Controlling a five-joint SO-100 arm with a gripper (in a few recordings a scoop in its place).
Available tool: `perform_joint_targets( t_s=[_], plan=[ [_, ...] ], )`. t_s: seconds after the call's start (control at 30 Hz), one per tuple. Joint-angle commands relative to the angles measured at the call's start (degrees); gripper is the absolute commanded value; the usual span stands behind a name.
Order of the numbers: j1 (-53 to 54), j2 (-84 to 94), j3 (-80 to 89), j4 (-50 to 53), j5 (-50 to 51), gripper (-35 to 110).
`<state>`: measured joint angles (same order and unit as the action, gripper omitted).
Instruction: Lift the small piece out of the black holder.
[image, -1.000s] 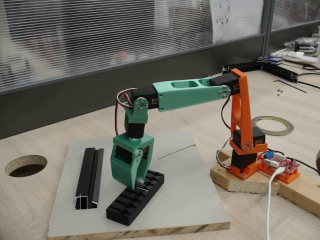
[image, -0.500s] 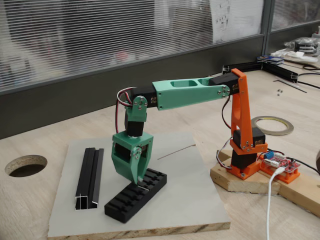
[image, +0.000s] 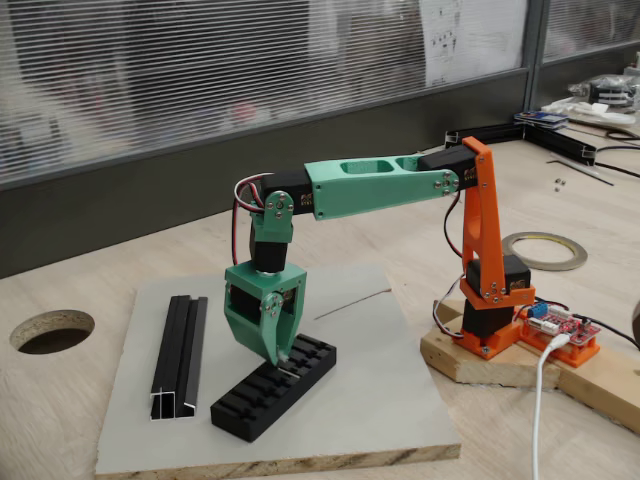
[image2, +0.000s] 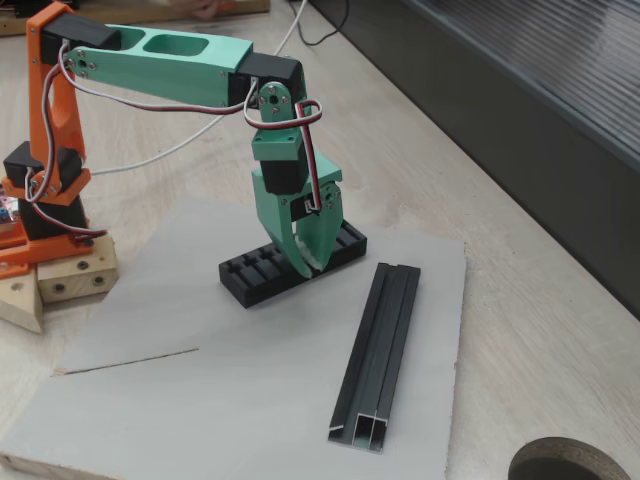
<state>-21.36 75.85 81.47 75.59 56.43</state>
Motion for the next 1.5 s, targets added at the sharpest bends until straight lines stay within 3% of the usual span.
perform_joint_targets(
  t_s=[0.0, 0.6, 1.47],
  plan=[
    [-0.09, 0.53, -0.44, -0.26, 0.0, 4],
    [-0.09, 2.29, -1.05, 0.53, 0.26, 4],
    [-0.09, 24.26, -0.97, 0.62, 0.79, 3]
  ],
)
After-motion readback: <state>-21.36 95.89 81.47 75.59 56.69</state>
